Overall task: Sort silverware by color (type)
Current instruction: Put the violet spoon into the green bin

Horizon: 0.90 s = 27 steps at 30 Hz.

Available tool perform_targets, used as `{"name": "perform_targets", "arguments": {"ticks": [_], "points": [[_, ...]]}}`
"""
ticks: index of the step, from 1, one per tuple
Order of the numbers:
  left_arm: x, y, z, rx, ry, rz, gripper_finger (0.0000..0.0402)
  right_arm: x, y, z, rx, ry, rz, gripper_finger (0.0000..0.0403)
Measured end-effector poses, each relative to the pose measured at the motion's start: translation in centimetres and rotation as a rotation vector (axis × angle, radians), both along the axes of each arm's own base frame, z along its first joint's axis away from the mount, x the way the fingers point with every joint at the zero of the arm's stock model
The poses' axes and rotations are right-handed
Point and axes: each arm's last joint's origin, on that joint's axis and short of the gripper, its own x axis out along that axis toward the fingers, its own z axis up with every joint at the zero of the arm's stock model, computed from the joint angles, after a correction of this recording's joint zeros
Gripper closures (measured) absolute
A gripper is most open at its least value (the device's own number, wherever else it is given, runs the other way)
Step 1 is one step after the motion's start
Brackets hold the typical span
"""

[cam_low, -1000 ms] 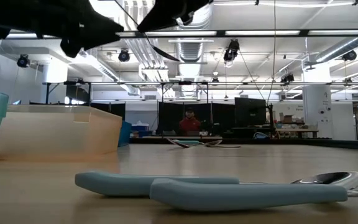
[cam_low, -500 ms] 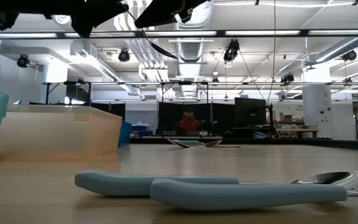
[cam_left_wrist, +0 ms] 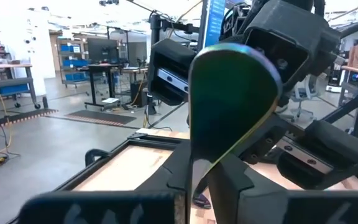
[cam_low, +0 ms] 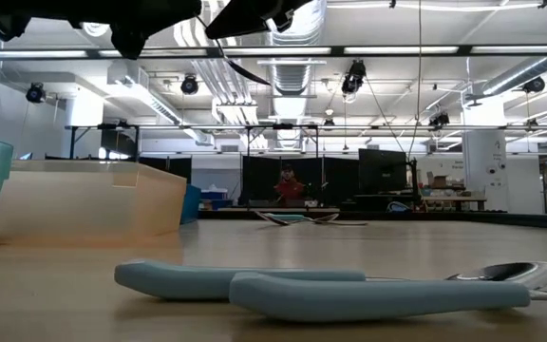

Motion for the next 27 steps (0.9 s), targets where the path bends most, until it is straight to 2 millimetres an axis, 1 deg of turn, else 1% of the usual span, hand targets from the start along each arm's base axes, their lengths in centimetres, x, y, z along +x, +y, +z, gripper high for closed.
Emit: {"name": "perform_targets", "arguments": {"ticks": [3,6,13,17,20,23,25,27], "points": [[0.1,0.0,0.3,-0.004,-0.003,0.0,0.0391,0.0,0.0,0.0,0.01,-0.005,-0.004,0.0388],[0.1,-0.1,0.5,-0.006,-0.013,-0.009,0.04,0.0,0.0,0.1,0.009,-0.006,-0.003,0.0368],[-0.3,0.1,0.9,-0.009,-0.025,-0.008,0.0399,-0.2,0.0,-0.2,-0.003,0.03,-0.005,0.0293],[-0.5,0.2,0.7,0.009,0.02,0.02,0.0399,-0.2,0.3,-0.1,0.03,0.017,-0.015,0.0257],[-0.8,0.5,0.2,0.031,0.096,0.086,0.04,-0.7,0.9,0.7,0.033,0.0,0.002,0.0241],[-1.3,0.8,-0.1,0.028,0.152,0.125,0.04,-1.7,1.6,2.2,0.044,-0.043,0.021,0.0233],[-1.6,0.9,-0.3,-0.013,0.166,0.115,0.04,-2.4,2.0,3.3,0.071,-0.071,0.028,0.0232],[-1.9,0.8,-0.5,-0.073,0.184,0.069,0.04,-3.4,2.3,4.2,0.113,-0.08,0.026,0.0234]]}}
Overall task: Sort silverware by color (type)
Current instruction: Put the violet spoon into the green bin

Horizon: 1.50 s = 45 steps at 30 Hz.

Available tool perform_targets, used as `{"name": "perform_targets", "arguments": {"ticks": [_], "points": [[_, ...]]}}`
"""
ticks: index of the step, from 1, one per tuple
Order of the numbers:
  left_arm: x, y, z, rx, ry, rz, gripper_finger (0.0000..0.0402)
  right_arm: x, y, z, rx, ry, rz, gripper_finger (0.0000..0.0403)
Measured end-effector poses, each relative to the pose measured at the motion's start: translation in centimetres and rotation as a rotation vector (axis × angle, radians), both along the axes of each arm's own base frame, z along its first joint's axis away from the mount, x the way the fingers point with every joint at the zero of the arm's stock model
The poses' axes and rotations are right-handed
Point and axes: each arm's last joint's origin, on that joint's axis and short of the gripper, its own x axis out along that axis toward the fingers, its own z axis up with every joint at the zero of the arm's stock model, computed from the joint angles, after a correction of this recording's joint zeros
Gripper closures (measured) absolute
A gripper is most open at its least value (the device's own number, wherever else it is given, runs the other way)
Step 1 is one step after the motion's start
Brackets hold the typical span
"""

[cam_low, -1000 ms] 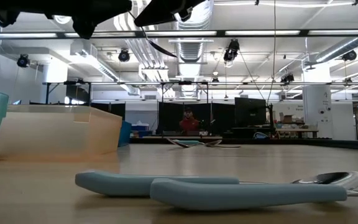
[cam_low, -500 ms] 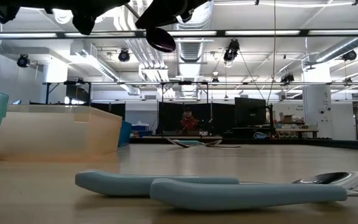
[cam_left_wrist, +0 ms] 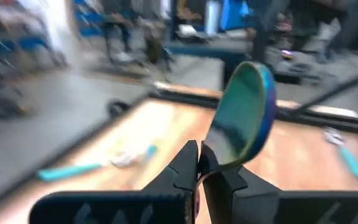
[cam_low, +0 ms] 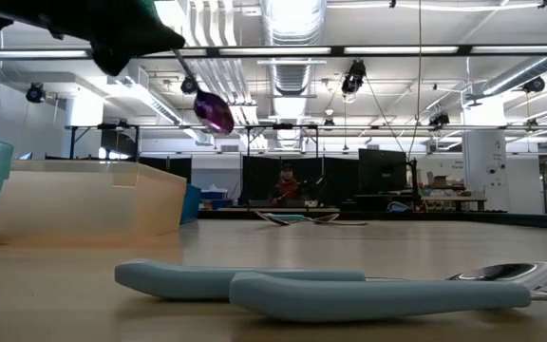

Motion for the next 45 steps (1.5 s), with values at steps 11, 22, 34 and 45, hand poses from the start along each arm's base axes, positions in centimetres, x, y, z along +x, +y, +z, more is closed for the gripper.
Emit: {"name": "perform_targets", "arguments": {"ticks": [11,22,34,45], "points": [[1.4,-2.2,1.7,-0.334,0.061,-0.494,0.0401,-4.3,0.1,0.9,0.304,0.164,-0.117,0.0259],[-0.1,-4.4,5.0,-0.55,0.874,-0.625,0.0401,-5.8,0.5,-2.4,0.474,0.506,-0.181,0.0275],[-1.8,-7.7,2.7,-0.677,1.171,-0.544,0.0401,-5.3,1.0,-4.5,0.467,0.613,-0.219,0.0276],[-1.0,-9.7,-0.7,-0.694,1.382,-0.515,0.0399,-5.7,1.0,-5.2,0.48,0.681,-0.276,0.0273]]}}
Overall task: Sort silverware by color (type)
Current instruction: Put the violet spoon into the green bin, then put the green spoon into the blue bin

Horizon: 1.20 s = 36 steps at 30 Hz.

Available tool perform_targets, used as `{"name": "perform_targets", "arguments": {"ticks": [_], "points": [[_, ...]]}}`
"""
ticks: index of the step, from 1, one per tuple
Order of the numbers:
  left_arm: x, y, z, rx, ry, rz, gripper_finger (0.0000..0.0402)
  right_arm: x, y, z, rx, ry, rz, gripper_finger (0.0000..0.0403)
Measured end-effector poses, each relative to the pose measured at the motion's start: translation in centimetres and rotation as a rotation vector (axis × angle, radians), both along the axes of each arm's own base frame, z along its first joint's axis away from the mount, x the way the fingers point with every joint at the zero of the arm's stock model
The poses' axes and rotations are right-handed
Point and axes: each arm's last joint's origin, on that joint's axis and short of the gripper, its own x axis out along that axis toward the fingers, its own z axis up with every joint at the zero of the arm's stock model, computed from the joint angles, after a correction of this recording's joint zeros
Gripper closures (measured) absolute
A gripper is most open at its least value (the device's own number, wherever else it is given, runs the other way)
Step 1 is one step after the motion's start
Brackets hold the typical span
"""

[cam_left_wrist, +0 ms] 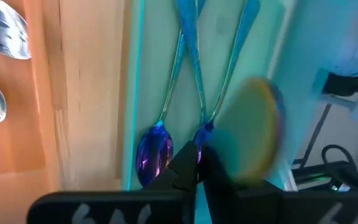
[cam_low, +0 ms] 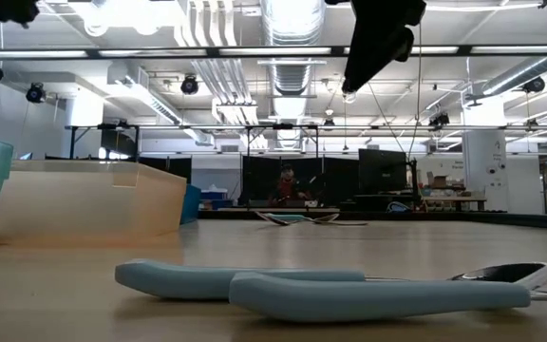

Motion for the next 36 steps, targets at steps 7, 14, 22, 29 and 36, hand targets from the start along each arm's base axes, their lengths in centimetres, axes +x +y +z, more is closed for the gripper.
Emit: {"name": "perform_targets", "arguments": {"ticks": [7,14,22,29,36], "points": [[0.8,-0.8,-1.9,-0.002,0.093,-0.063,0.0357,0.0,0.0,-0.1,-0.003,0.01,-0.002,0.0277],[2.2,-1.6,-1.6,0.04,0.022,-0.156,0.0306,0.1,-0.4,-0.1,-0.011,0.009,-0.018,0.0273],[4.4,-1.6,1.5,0.449,-0.264,-0.305,0.0283,0.1,-4.5,-0.4,-0.05,0.083,-0.083,0.0275],[6.1,-1.3,2.1,0.735,-0.378,-0.443,0.0283,0.9,-11.4,-0.9,-0.11,0.095,-0.145,0.0275],[6.1,2.7,2.1,0.781,-0.309,-0.433,0.0283,1.9,-18.9,-3.7,-0.166,0.121,-0.197,0.0275]]}}
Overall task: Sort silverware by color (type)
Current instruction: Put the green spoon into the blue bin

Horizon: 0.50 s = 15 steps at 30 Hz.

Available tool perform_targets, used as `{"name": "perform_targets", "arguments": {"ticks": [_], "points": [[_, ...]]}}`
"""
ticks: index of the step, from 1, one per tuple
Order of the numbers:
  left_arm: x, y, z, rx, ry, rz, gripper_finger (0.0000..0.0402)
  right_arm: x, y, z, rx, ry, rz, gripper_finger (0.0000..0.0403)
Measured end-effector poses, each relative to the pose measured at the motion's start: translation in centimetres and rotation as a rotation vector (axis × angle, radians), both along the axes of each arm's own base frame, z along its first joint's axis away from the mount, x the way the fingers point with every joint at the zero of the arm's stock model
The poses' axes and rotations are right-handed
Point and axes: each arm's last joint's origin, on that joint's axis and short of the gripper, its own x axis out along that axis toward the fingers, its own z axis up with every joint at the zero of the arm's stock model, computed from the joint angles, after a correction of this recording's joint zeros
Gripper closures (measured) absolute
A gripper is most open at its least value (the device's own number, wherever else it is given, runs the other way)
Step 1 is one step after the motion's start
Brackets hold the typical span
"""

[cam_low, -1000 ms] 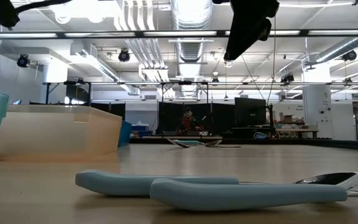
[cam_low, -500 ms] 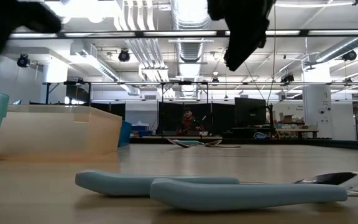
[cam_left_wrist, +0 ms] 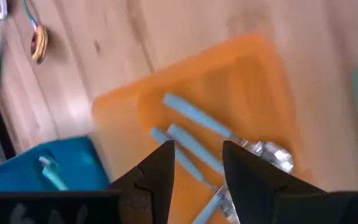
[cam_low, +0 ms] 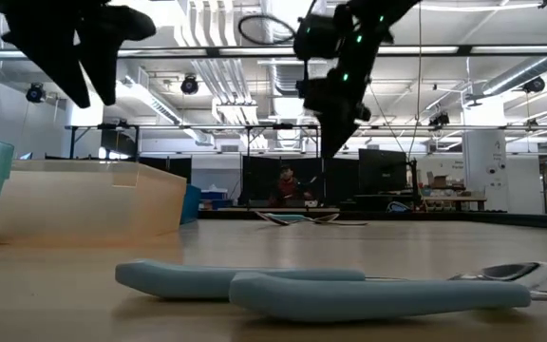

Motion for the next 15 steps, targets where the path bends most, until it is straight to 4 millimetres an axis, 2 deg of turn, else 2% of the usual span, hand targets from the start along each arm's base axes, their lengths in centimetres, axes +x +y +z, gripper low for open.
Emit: {"name": "perform_targets", "arguments": {"ticks": [5,9,15], "points": [[0.3,2.2,-0.2,0.007,0.005,0.02,0.0283,0.8,-3.9,-2.5,0.0,-0.01,0.011,0.0275],[0.5,2.4,-0.2,0.002,0.0,0.019,0.0283,1.8,-6.8,-4.6,0.021,-0.098,-0.016,0.0275],[0.0,2.8,0.2,0.018,0.018,0.029,0.0283,2.5,-9.8,-7.8,0.079,-0.102,-0.051,0.0275]]}}
